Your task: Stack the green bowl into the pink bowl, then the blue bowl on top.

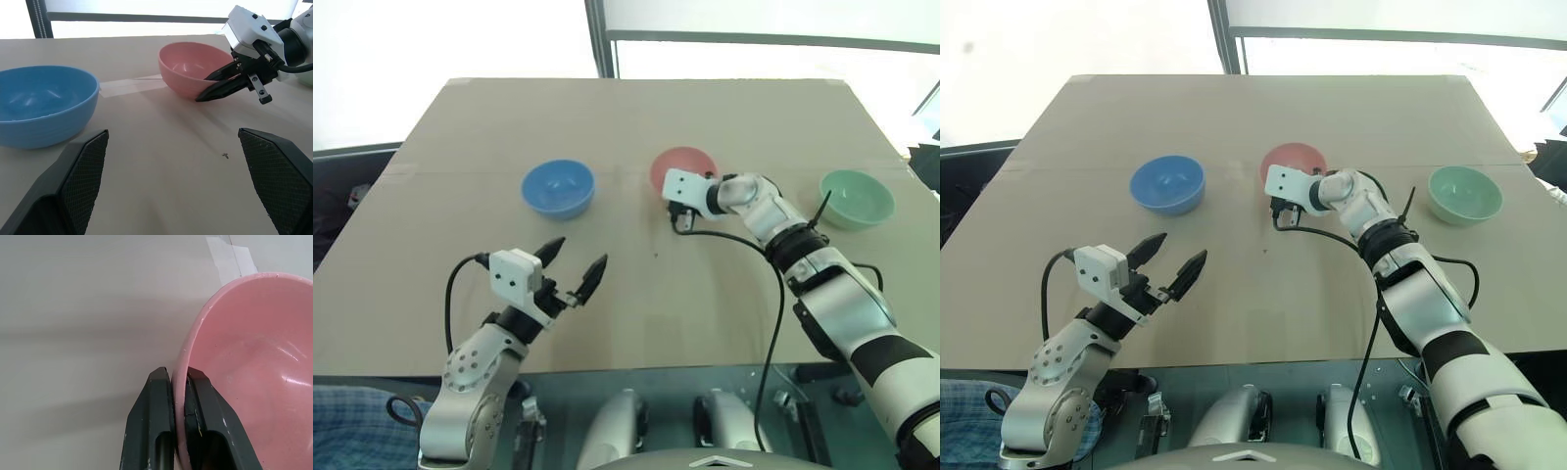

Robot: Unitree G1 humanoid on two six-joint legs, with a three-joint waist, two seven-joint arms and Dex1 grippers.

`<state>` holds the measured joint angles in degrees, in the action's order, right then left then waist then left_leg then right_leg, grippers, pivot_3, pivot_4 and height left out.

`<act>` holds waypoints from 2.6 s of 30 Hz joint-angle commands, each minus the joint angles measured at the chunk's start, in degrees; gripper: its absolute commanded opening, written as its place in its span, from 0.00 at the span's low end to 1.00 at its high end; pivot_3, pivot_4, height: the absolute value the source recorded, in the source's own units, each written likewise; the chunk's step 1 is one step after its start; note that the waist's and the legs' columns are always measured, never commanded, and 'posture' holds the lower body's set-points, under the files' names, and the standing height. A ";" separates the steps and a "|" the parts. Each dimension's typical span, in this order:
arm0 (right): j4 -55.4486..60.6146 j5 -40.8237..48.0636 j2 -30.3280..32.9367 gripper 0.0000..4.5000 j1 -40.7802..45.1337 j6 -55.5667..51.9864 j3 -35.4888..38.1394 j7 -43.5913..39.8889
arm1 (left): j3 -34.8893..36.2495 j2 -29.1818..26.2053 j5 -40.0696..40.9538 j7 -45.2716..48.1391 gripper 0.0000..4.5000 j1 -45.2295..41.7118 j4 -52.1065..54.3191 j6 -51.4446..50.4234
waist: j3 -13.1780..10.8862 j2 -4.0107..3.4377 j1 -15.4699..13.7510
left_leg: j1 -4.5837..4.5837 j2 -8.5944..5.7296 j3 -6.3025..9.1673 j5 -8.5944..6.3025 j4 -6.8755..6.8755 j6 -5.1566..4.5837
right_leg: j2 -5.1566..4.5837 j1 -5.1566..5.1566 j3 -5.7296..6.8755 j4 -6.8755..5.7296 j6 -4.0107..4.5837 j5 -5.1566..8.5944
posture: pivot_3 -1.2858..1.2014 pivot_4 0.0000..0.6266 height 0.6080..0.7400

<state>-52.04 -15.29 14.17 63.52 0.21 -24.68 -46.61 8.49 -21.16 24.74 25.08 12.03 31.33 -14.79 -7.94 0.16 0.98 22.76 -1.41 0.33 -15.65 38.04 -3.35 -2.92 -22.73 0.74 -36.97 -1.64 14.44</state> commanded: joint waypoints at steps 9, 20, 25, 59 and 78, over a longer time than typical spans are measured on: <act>52.00 5.04 9.35 0.02 -16.32 -24.37 3.88 -10.85 | -1.94 -1.68 -0.90 3.49 1.00 -2.67 -0.48 1.27 | 0.01 0.01 -0.41 | 0.06 0.00 0.04 -0.01 -0.15 -0.03 | -0.05 -0.01 0.02 0.16 0.00 0.00 | 0.52 0.24 1.00; 72.57 4.43 10.69 0.02 -27.00 -41.03 -1.51 -8.52 | -3.90 -2.23 -1.11 7.49 1.00 -8.68 -5.77 1.59 | 0.02 0.02 -0.29 | 0.00 0.01 0.05 -0.13 -0.15 -0.22 | -0.07 0.00 0.03 0.14 0.00 0.00 | 0.52 0.24 1.00; 71.39 4.28 11.27 0.26 -26.65 -40.47 -2.94 -7.19 | -3.86 -2.44 -0.93 8.21 1.00 -9.69 -6.52 1.46 | 0.02 0.02 -0.29 | 0.00 -0.01 0.04 0.00 -0.13 -0.02 | -0.08 0.00 0.03 0.16 0.00 0.00 | 0.52 0.24 1.00; 40.99 12.13 35.82 0.99 -32.71 -35.83 24.06 1.37 | -15.63 -1.32 2.35 23.71 1.00 -30.51 -16.99 -2.27 | 0.00 0.03 -1.66 | 0.11 -0.02 -0.05 -0.01 0.05 -0.11 | -0.06 0.08 0.03 0.20 -0.01 0.00 | 0.52 0.24 1.00; 8.90 6.45 33.28 0.40 -20.45 -14.13 19.25 5.06 | -16.82 0.01 0.85 23.89 1.00 -30.14 -16.77 -1.18 | -0.02 0.00 -1.75 | 0.08 0.07 -0.14 0.01 0.23 -0.10 | 0.12 0.15 -0.04 0.15 -0.03 -0.01 | 0.52 0.24 1.00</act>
<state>-43.39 -8.51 46.80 41.60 -15.02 -5.97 -41.72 -9.00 -21.30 25.64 49.20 -18.18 12.49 -16.98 -7.96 0.16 -0.77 22.84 -1.34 0.19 -15.64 38.27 -3.45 -2.79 -22.59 0.70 -36.82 -1.67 14.43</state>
